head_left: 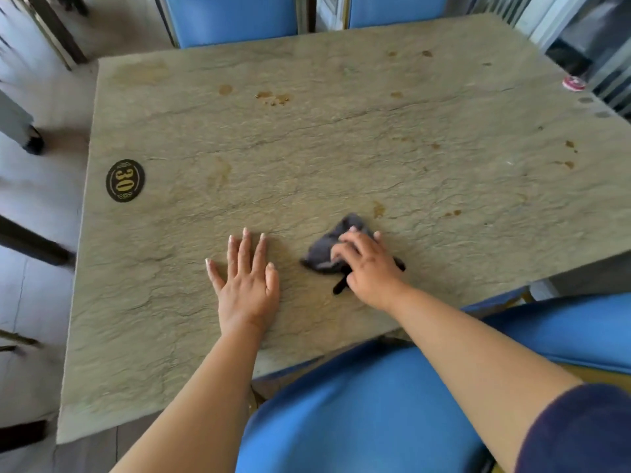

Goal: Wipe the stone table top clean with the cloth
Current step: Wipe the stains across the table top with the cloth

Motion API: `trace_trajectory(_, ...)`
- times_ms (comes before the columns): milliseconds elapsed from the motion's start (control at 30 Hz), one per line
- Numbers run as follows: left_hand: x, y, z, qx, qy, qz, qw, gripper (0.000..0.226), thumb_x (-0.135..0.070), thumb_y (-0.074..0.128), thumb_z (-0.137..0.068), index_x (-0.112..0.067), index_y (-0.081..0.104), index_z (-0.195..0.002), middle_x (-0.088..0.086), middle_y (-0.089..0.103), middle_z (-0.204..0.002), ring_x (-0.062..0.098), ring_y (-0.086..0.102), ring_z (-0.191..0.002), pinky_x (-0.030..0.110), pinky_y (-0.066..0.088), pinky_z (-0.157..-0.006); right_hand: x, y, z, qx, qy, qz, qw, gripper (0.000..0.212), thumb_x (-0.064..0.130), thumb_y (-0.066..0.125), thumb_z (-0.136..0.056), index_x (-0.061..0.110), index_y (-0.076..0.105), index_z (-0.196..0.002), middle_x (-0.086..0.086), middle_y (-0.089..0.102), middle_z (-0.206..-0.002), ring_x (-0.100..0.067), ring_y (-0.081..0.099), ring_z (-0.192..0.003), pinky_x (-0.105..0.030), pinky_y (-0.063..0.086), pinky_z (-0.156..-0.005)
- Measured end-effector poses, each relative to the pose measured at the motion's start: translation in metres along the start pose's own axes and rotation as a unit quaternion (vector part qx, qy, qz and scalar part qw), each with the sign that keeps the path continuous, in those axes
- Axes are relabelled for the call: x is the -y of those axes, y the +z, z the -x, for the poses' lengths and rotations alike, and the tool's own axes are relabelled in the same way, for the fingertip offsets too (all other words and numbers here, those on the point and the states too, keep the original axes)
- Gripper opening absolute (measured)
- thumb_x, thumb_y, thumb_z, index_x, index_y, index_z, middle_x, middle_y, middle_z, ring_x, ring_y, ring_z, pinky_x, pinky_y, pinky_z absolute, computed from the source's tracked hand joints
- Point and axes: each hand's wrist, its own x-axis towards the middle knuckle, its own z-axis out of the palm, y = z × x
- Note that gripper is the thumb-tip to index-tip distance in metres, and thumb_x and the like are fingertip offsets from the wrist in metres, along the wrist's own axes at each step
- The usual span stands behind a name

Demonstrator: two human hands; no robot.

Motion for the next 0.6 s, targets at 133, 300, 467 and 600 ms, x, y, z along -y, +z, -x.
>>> trace_trajectory(133, -0.002, -0.002, 0.0, 0.031, 0.01, -0.039, 0.999, 0.063, -0.039, 0.019, -0.096, -0.03, -0.003, -0.154, -0.004, -0.012, -0.162, 0.016, -0.02, -0.147, 0.059, -0.012, -0.115, 0.022, 0.001, -0.005, 0.064, 0.082, 0.047, 0.994, 0.076, 0.009, 0.043, -0.091, 0.033, 0.005, -0.152, -0.001, -0.014, -0.161, -0.026, -0.016, -0.146, -0.05, -0.013, -0.114)
trace_trajectory(300, -0.015, -0.005, -0.001, 0.033, -0.028, -0.012, 0.999, 0.062, -0.03, 0.03, -0.096, -0.03, 0.009, -0.154, -0.001, -0.006, -0.163, 0.023, -0.015, -0.148, 0.061, -0.009, -0.115, 0.024, -0.006, 0.037, 0.222, -0.168, 0.023, 0.96, 0.09, -0.006, 0.043, -0.079, 0.044, 0.016, -0.149, 0.007, -0.017, -0.16, -0.018, -0.023, -0.144, -0.046, -0.018, -0.112)
trace_trajectory(467, -0.073, 0.004, -0.008, 0.037, 0.015, 0.034, 0.999, 0.056, -0.026, 0.036, -0.097, -0.031, 0.022, -0.152, -0.005, 0.005, -0.163, 0.016, -0.007, -0.149, 0.058, -0.007, -0.117, -0.055, -0.029, 0.042, 0.155, -0.081, 0.028, 0.984, 0.084, 0.001, 0.046, -0.084, 0.049, 0.017, -0.146, 0.013, -0.013, -0.159, -0.011, -0.018, -0.145, -0.048, -0.018, -0.113)
trace_trajectory(600, -0.123, 0.017, -0.016, 0.036, 0.017, 0.051, 0.998, 0.058, -0.023, 0.035, -0.096, -0.03, 0.022, -0.152, -0.011, 0.01, -0.162, 0.013, -0.006, -0.149, 0.056, -0.01, -0.116, -0.06, -0.031, 0.01, 0.063, 0.087, 0.038, 0.993, 0.078, 0.013, 0.045, -0.091, 0.047, 0.005, -0.149, 0.002, -0.019, -0.159, -0.023, -0.019, -0.146, -0.051, -0.013, -0.115)
